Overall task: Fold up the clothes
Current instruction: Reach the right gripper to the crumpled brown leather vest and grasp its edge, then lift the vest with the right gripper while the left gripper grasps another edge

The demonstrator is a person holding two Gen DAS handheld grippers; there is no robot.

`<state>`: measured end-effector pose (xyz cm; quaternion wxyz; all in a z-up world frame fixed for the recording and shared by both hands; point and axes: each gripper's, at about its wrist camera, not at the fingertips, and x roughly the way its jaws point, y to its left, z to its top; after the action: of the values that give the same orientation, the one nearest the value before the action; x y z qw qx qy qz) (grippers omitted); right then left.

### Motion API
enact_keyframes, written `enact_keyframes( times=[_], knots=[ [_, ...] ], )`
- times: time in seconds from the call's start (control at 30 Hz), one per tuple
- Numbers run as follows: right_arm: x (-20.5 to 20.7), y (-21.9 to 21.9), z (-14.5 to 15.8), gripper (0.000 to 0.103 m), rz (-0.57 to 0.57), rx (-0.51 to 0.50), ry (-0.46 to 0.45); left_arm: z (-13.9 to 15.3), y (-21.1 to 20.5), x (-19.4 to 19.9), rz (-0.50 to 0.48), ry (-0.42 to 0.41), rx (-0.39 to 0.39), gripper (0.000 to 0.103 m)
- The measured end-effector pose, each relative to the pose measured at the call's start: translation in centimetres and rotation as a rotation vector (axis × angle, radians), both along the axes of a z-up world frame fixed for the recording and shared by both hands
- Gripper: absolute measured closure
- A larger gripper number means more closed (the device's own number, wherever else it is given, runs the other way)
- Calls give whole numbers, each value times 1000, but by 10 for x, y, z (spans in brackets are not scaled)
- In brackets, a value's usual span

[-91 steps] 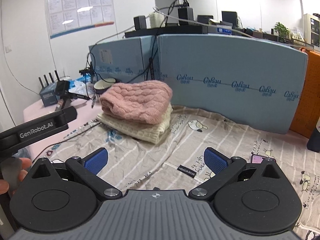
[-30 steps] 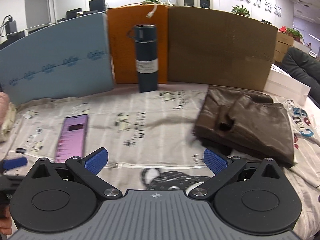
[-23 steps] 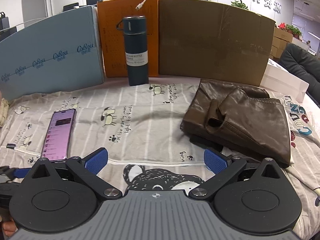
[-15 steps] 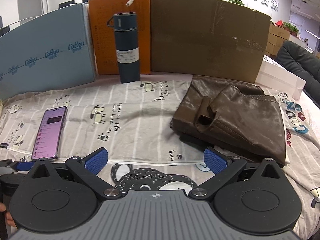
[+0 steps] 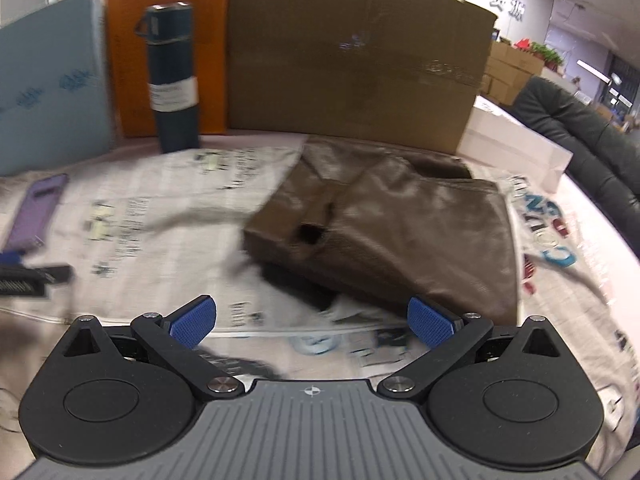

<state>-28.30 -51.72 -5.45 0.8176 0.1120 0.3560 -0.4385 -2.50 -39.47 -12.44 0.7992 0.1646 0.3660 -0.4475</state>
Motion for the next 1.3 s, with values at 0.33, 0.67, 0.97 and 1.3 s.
enact_keyframes(
  times=[0.33, 0.67, 0.97, 1.3],
  knots=[
    [-12, -56, -34, 0, 30, -143, 175, 20, -46, -62, -159, 417, -271, 0],
    [-57, -98, -14, 2, -65, -37, -102, -17, -122, -95, -156, 698, -380, 0],
    [-35, -125, -12, 6, -48, -44, -138, -27, -152, -73, 21, 1068, -574, 0],
    [-28, -147, -10, 80, -83, 96, -324, -31, -192, -75, 5, 1040, -509, 1]
  ],
)
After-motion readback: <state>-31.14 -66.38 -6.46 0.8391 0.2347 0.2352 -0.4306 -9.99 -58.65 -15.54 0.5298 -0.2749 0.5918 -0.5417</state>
